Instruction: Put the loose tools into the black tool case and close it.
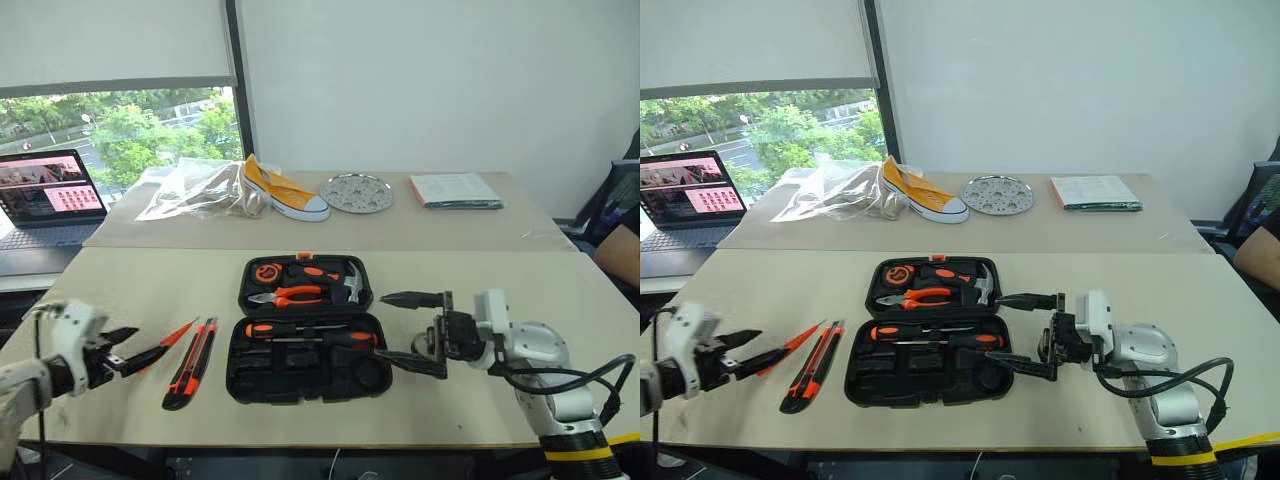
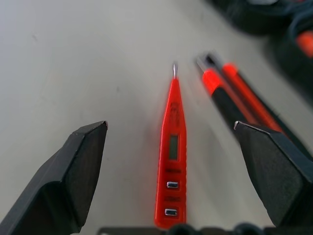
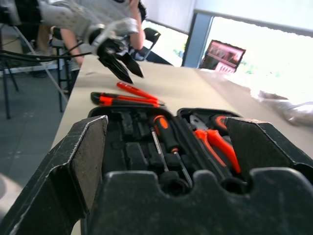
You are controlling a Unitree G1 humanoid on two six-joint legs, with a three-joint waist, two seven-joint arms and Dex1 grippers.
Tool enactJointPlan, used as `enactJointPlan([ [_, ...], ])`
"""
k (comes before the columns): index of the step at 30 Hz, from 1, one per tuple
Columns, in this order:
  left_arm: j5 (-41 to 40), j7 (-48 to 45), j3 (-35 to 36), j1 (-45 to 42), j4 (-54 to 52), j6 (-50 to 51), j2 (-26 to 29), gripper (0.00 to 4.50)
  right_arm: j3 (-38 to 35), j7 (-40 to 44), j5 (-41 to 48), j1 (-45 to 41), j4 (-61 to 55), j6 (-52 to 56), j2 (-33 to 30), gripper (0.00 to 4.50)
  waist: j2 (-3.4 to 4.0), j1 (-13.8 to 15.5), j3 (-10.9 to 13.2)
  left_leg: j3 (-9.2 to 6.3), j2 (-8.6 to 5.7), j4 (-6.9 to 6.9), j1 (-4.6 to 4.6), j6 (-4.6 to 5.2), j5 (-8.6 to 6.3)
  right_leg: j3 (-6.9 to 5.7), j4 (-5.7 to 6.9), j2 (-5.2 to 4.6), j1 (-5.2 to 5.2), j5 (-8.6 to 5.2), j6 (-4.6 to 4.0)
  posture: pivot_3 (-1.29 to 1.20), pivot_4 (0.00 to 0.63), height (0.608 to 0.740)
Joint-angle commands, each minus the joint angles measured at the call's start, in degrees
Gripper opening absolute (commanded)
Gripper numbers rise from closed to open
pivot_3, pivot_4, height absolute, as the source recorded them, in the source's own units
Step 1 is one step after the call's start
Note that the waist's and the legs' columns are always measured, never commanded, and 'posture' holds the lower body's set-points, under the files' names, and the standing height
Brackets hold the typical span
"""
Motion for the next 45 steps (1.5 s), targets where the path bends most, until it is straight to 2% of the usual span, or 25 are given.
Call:
enactJointPlan([
  [1,4.13,-0.12,-2.94,-2.68,3.77,-0.92,1.75,4.5,-0.28,-1.13,0.85,-0.43,-3.28,1.0,-1.03,4.46,0.0,0.21,0.0,0.04,-0.02,0.0,-0.04,0.0,-0.01,-0.07,-0.04,0.0,-0.02,-0.02,0.01,0.0,0.15,0.74],
  [4,4.47,-1.68,-4.57,-4.58,4.66,-1.89,0.89,3.74,-0.66,-1.74,0.79,0.24,-3.8,1.32,-1.47,4.5,0.02,0.36,0.01,0.19,-0.02,0.01,-0.07,0.01,-0.01,-0.14,-0.05,-0.05,-0.01,-0.05,0.01,0.0,0.15,0.74],
  [9,4.33,-4.48,-5.82,-5.77,5.77,-2.67,-0.11,1.96,-0.82,-2.45,0.62,1.36,-4.66,1.26,-2.05,4.5,0.02,0.39,0.01,0.15,-0.02,0.05,-0.04,0.01,0.0,-0.09,0.01,-0.1,0.02,-0.04,0.02,0.0,0.15,0.74],
  [13,3.4,-6.98,-2.63,-6.11,8.15,-7.48,-0.43,0.48,-1.58,-2.84,0.9,2.33,-5.49,1.51,-3.11,4.5,0.02,0.42,0.01,0.14,-0.02,0.06,-0.04,0.01,0.0,-0.09,0.02,-0.09,0.03,-0.05,0.02,0.0,0.15,0.74],
  [16,0.53,-12.0,1.61,-9.57,10.68,-15.51,-0.67,0.45,-2.65,-2.94,1.56,3.15,-5.97,1.96,-4.47,4.5,-0.04,0.46,0.03,0.16,-0.02,0.08,-0.08,0.01,0.0,-0.12,0.02,-0.09,0.01,-0.05,0.02,0.0,0.15,0.74],
  [18,-1.2,-17.21,1.23,-11.56,8.27,-17.97,0.24,0.45,-3.56,-2.67,2.06,4.13,-6.45,2.2,-5.68,4.5,-0.15,0.6,0.03,0.17,0.0,0.14,-0.14,0.01,0.0,-0.22,0.01,-0.06,0.01,-0.05,0.02,0.0,0.15,0.74],
  [20,-2.03,-22.08,-1.85,-13.48,3.57,-18.23,0.99,0.45,-4.61,-2.42,2.51,4.97,-6.64,2.48,-6.89,4.5,-0.15,0.98,0.03,0.17,-0.02,0.17,-0.18,0.01,0.0,-0.24,0.01,-0.09,0.01,-0.05,0.02,0.0,0.15,0.74],
  [23,0.61,-25.85,-10.07,-17.17,-3.89,-16.97,1.86,0.45,-5.75,-2.19,3.01,6.0,-6.66,2.82,-8.31,4.5,-0.14,1.53,0.03,0.18,-0.08,0.21,-0.2,0.03,-0.01,-0.21,-0.01,-0.12,0.03,-0.04,0.05,0.0,0.15,0.74],
  [27,5.55,-23.89,-18.73,-21.9,-8.93,-12.86,1.35,0.45,-5.87,-2.37,3.33,6.94,-7.12,2.99,-9.1,4.5,-0.14,1.63,0.03,0.18,-0.17,0.22,-0.18,0.04,-0.02,-0.13,-0.02,-0.04,0.09,-0.04,0.1,0.0,0.15,0.74],
  [30,11.87,-21.72,-28.22,-27.75,-10.93,-10.55,-2.51,0.45,-5.44,-3.4,3.25,8.09,-8.62,3.39,-8.82,4.5,-0.14,1.5,0.03,0.11,-0.15,0.21,-0.19,0.02,0.0,-0.07,0.01,0.05,0.1,-0.05,0.09,0.0,0.15,0.74],
  [33,16.45,-21.57,-33.62,-30.57,-9.62,-9.83,-4.15,0.45,-5.13,-4.33,3.12,8.91,-9.97,3.77,-8.57,4.5,-0.15,1.55,0.03,0.09,-0.19,0.27,-0.2,0.02,0.01,-0.07,0.0,0.05,0.12,-0.04,0.1,0.0,0.15,0.74],
  [45,22.06,-21.08,-39.19,-31.86,-9.02,-8.08,-6.26,0.45,-5.11,-7.04,2.37,10.33,-11.59,3.47,-7.99,4.5,-0.16,1.65,0.04,-0.31,-0.17,0.4,-0.22,0.14,-0.02,-0.01,0.0,0.04,0.14,-0.03,0.14,0.0,0.15,0.74],
])
